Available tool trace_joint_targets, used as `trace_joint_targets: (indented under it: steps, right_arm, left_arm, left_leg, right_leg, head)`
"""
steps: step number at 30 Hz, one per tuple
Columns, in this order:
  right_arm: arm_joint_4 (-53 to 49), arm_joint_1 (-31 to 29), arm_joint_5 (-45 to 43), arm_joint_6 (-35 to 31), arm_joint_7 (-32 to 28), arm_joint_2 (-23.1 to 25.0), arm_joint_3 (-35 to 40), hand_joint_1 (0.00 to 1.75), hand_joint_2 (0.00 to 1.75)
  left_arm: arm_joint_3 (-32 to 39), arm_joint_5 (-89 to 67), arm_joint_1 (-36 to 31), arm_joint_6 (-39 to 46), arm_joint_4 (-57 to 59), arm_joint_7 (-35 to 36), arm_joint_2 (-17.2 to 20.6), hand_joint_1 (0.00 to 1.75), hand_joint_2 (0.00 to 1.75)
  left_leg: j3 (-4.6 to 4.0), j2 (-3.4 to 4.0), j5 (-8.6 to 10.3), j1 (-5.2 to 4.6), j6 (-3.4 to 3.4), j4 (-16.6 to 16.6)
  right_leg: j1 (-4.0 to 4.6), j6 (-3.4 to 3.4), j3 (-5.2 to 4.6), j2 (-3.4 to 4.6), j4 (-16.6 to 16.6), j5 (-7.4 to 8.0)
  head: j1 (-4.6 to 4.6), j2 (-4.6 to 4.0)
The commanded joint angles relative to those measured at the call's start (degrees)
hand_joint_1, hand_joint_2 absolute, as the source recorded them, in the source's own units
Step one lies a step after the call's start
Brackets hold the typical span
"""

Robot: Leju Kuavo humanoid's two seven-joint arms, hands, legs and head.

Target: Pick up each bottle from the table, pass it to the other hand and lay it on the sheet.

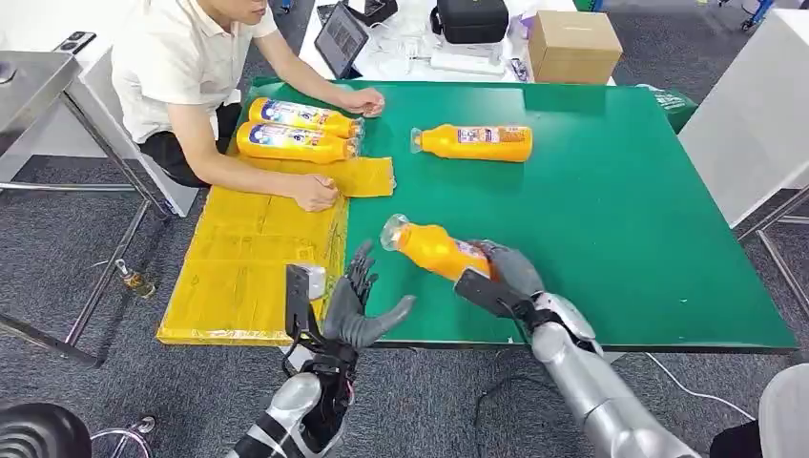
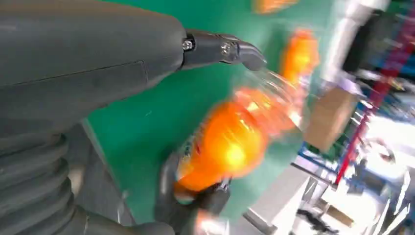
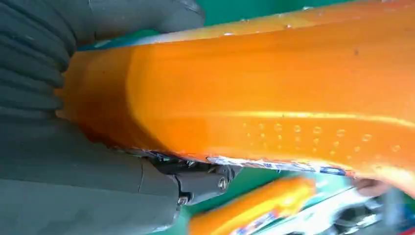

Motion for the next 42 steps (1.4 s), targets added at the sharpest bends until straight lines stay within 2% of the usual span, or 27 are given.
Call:
trace_joint_targets:
  steps: [1,4,6,10,12,15,16,18,19,23,26,27,31,42]
  right_arm:
    - [-5.2,2.2,-1.6,0.5,0.3,1.8,0.1,1.75,1.75]
    - [-7.8,3.6,-4.0,-0.4,-0.9,2.2,-0.3,1.75,1.75]
    - [-9.7,4.1,-5.1,0.2,-0.2,1.9,0.2,1.75,1.75]
    - [-8.6,1.8,-6.0,1.0,0.6,2.5,2.7,1.75,1.75]
    - [-6.9,0.7,-7.1,2.8,0.2,3.4,4.4,1.75,1.75]
    - [-4.1,-0.1,-7.1,4.0,0.9,3.8,7.1,1.75,1.75]
    - [-3.9,0.1,-6.9,4.0,0.9,4.1,8.1,1.75,1.75]
    - [-3.9,0.2,-6.7,4.4,0.8,4.9,10.6,1.75,1.75]
    - [-3.7,-0.2,-7.0,4.8,0.9,5.3,11.7,1.75,1.75]
    - [-3.1,-1.9,-7.6,5.0,1.9,6.1,13.8,1.75,1.75]
    - [-3.1,-1.7,-7.6,5.0,2.1,6.4,15.1,1.75,1.75]
    - [-3.4,-1.4,-7.8,5.2,2.1,6.5,15.5,1.75,1.75]
    - [-4.3,-0.6,-8.3,5.5,2.0,6.4,16.2,1.75,1.75]
    - [-8.3,0.5,-11.7,6.6,2.1,5.2,15.9,1.75,1.75]
  left_arm:
    - [1.6,2.9,-0.5,0.0,4.8,0.0,0.3,0.0,1.75]
    - [1.6,3.4,0.9,3.4,2.6,-4.2,0.3,0.0,1.75]
    - [0.3,3.9,1.7,3.3,1.1,-4.0,1.0,0.0,1.75]
    - [-2.6,8.4,1.7,-2.5,-0.3,-1.3,2.3,0.0,1.75]
    - [-1.6,9.5,1.5,-3.8,-3.3,-3.7,2.7,0.0,1.75]
    - [-1.0,5.0,0.8,-1.1,-8.7,-8.0,3.0,0.0,1.75]
    - [-1.3,0.9,0.1,3.0,-9.1,-9.2,3.0,0.0,1.75]
    - [-1.6,-0.7,-2.3,4.1,-6.0,-5.4,3.4,0.0,1.75]
    - [0.3,2.2,-2.6,2.0,-4.0,-4.4,2.5,0.0,1.75]
    - [1.5,2.9,-3.5,-0.1,1.3,-6.0,1.3,0.0,1.75]
    - [1.4,-0.6,-4.7,4.0,2.5,-10.7,0.3,0.0,1.75]
    - [0.9,-1.6,-5.4,4.8,3.3,-10.3,0.2,0.0,1.75]
    - [0.0,-4.3,-6.6,6.3,5.9,-9.9,0.2,0.0,1.75]
    - [1.4,-2.3,-6.4,3.8,7.6,-10.0,-1.2,0.0,1.75]
  left_leg:
    - [0.11,0.1,-0.06,0.0,0.06,-0.1]
    - [0.05,-0.03,-0.07,0.0,0.1,0.0]
    - [-0.1,0.0,-0.05,-0.03,0.07,0.0]
    - [-0.16,0.02,-0.05,-0.05,0.04,0.0]
    - [-0.22,0.07,-0.05,-0.03,0.03,0.0]
    - [-0.15,0.23,-0.11,0.0,0.05,0.0]
    - [-0.23,0.16,-0.07,-0.01,0.04,0.0]
    - [-0.23,0.06,-0.05,0.02,0.03,0.0]
    - [-0.13,0.09,-0.08,0.03,0.05,0.0]
    - [-0.06,0.23,-0.08,0.01,0.07,0.0]
    - [-0.04,0.15,-0.08,0.01,0.09,0.0]
    - [-0.23,-0.03,-0.01,0.01,0.05,0.0]
    - [-0.08,-0.1,-0.04,0.01,0.07,-0.1]
    - [-0.2,-0.04,-0.03,0.0,0.06,0.0]
  right_leg:
    - [0.04,-0.16,0.09,0.01,-0.1,-0.04]
    - [0.04,-0.17,0.13,-0.08,-0.1,-0.07]
    - [-0.02,-0.1,0.0,0.0,0.0,-0.04]
    - [-0.05,-0.14,-0.09,0.02,0.0,-0.04]
    - [-0.01,-0.15,-0.15,0.08,0.0,-0.02]
    - [0.04,-0.21,-0.12,0.21,0.0,-0.03]
    - [0.03,-0.16,-0.2,0.17,0.0,-0.01]
    - [0.05,-0.16,-0.18,0.08,0.0,-0.03]
    - [0.07,-0.22,-0.08,0.07,0.0,-0.05]
    - [0.05,-0.18,-0.03,0.21,0.0,-0.01]
    - [0.05,-0.22,0.01,0.11,0.0,-0.04]
    - [0.02,-0.11,-0.12,-0.02,0.0,-0.03]
    - [0.04,-0.19,0.05,-0.13,-0.1,-0.09]
    - [0.03,-0.14,-0.11,-0.05,0.0,-0.05]
  head:
    - [0.0,0.0]
    - [0.02,0.0]
    - [0.04,0.0]
    - [0.0,0.0]
    - [0.02,0.0]
    - [0.04,0.0]
    - [0.0,0.0]
    - [0.0,0.0]
    - [0.04,0.0]
    - [0.02,0.0]
    - [0.04,0.0]
    - [0.04,0.0]
    - [0.04,0.0]
    - [0.02,0.0]
